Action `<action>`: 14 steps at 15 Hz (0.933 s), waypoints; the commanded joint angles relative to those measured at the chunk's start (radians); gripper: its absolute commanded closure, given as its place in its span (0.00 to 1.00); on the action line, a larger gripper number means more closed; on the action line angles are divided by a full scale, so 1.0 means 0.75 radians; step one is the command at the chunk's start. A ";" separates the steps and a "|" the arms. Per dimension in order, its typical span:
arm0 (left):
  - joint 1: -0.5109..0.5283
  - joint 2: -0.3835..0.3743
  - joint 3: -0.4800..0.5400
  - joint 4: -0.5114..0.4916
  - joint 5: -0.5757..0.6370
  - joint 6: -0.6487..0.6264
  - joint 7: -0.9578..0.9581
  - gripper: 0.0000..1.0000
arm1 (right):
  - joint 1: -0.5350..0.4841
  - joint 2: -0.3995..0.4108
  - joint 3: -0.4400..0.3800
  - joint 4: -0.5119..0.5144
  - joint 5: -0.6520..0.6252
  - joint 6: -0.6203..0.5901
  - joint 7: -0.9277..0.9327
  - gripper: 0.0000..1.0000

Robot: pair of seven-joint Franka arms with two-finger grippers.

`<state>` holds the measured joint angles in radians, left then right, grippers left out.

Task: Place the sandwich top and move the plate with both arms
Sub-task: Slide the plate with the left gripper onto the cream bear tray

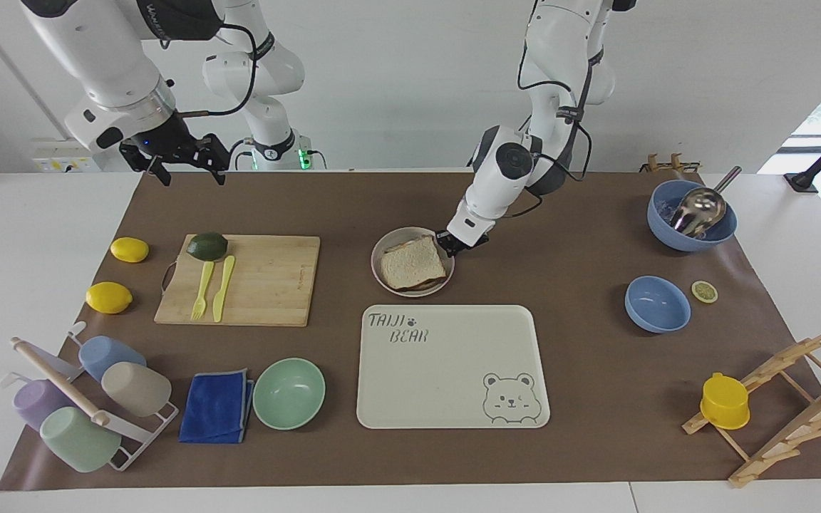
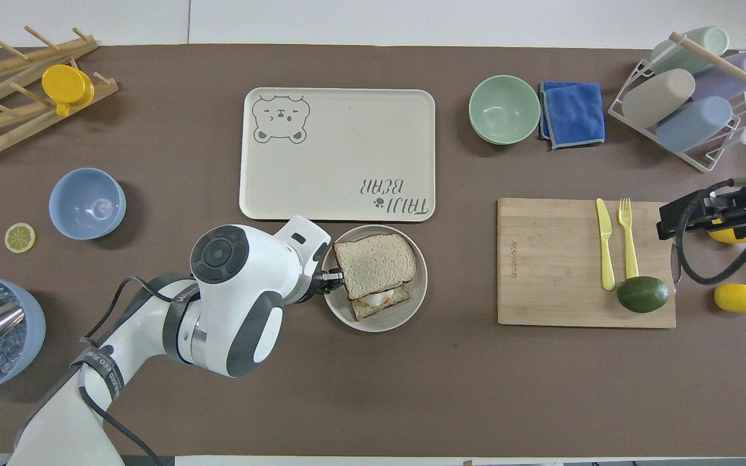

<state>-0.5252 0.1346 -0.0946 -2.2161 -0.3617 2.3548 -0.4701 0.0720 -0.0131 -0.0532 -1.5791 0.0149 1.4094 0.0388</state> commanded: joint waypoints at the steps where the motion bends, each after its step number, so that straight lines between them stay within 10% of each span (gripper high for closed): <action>1: 0.123 -0.108 0.018 0.093 -0.094 -0.228 0.123 1.00 | -0.006 -0.007 0.001 -0.001 -0.001 -0.012 -0.009 0.00; 4: 0.301 -0.067 0.018 0.360 -0.103 -0.484 0.193 1.00 | -0.004 -0.007 0.001 -0.001 -0.001 -0.008 -0.009 0.00; 14: 0.426 0.505 0.022 0.956 -0.078 -0.403 0.332 1.00 | -0.008 -0.007 0.001 -0.001 -0.001 0.023 -0.009 0.00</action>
<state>-0.2031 0.4020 -0.0732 -1.6087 -0.4143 2.0337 -0.2765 0.0718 -0.0131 -0.0532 -1.5790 0.0149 1.4173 0.0388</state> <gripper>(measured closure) 0.965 0.000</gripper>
